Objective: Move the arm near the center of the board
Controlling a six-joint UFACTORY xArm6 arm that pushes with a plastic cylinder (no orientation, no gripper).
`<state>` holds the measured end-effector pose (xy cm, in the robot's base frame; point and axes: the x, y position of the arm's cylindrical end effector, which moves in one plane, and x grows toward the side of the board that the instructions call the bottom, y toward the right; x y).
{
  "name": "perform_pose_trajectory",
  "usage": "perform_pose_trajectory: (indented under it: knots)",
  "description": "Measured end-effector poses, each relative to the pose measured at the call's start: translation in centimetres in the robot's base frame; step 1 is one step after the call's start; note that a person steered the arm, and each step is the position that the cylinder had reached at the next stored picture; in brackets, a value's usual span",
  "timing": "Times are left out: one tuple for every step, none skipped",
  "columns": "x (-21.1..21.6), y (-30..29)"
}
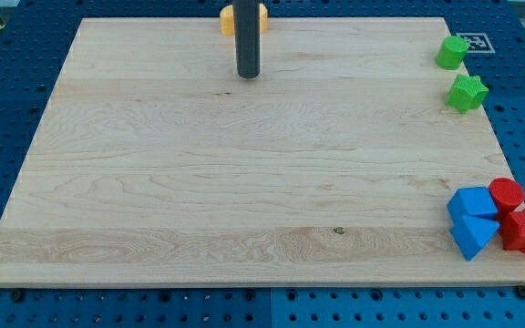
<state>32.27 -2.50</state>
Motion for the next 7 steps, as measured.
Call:
perform_pose_trajectory:
  knots:
    - [0.7,0.0]
    - [0.8,0.0]
    - [0.8,0.0]
    - [0.8,0.1]
    - [1.0,0.9]
    - [1.1,3.4]
    - [1.9,5.7]
